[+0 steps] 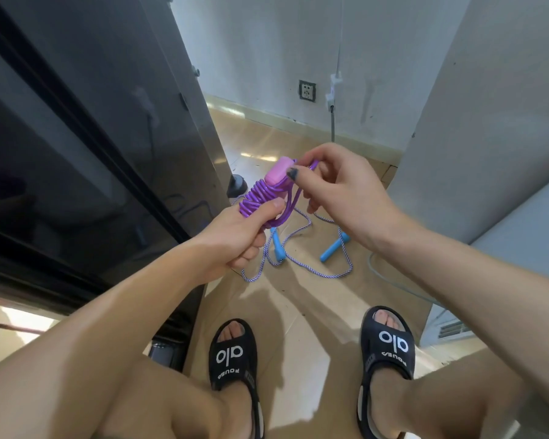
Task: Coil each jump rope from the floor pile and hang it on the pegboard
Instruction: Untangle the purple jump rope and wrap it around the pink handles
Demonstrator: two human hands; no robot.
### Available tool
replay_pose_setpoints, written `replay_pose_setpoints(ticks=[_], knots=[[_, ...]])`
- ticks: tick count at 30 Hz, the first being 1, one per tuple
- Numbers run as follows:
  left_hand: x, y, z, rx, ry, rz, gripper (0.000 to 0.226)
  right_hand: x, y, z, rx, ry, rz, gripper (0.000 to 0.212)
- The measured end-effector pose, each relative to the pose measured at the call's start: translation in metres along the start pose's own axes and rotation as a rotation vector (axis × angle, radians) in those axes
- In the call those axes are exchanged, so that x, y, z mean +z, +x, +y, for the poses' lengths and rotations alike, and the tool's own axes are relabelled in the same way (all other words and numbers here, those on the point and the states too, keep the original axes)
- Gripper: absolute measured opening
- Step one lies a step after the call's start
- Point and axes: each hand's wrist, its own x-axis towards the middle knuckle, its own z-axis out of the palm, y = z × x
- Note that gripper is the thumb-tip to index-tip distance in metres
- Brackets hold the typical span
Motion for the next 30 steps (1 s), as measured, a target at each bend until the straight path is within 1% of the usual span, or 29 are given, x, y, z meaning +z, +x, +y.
replay_pose_setpoints(ticks=[2, 5, 6, 7, 9, 11, 14, 18, 23, 26, 28, 30], knots=[[0.005, -0.002, 0.0, 0.003, -0.012, -0.028, 0.043, 0.0, 0.002, 0.002, 0.006, 0.013, 0.043, 0.025], [0.011, -0.002, 0.0, -0.006, -0.051, -0.037, 0.064, 0.001, 0.004, 0.003, 0.083, 0.181, 0.082, 0.025], [0.011, -0.002, 0.0, -0.004, -0.057, -0.043, 0.062, 0.002, 0.003, 0.003, 0.107, 0.251, 0.095, 0.024], [0.011, -0.003, 0.001, -0.002, -0.065, -0.053, 0.054, 0.003, 0.002, 0.002, 0.127, 0.304, 0.107, 0.024], [0.011, -0.004, 0.003, -0.008, -0.086, -0.071, 0.042, 0.007, 0.001, 0.003, 0.156, 0.334, 0.118, 0.023], [0.01, -0.005, 0.004, -0.005, -0.108, -0.078, 0.035, 0.01, 0.0, 0.004, 0.144, 0.281, 0.124, 0.016], [0.008, -0.006, 0.006, -0.013, -0.132, -0.081, 0.036, 0.013, -0.002, 0.005, 0.094, 0.128, 0.129, 0.012], [0.005, -0.009, 0.007, -0.039, -0.193, -0.053, 0.044, 0.018, -0.008, 0.004, 0.12, 0.116, 0.098, 0.018], [0.003, -0.011, 0.009, -0.05, -0.234, -0.053, 0.047, 0.022, -0.012, 0.007, 0.081, 0.086, 0.05, 0.016], [0.004, -0.013, 0.01, -0.039, -0.237, -0.064, 0.048, 0.026, -0.014, 0.009, 0.061, 0.058, 0.08, 0.02], [0.003, -0.014, 0.009, -0.036, -0.246, -0.07, 0.048, 0.026, -0.012, 0.008, 0.05, 0.031, 0.107, 0.016], [0.001, -0.015, 0.009, -0.042, -0.259, -0.089, 0.05, 0.024, -0.011, 0.005, 0.034, 0.037, 0.088, 0.012]])
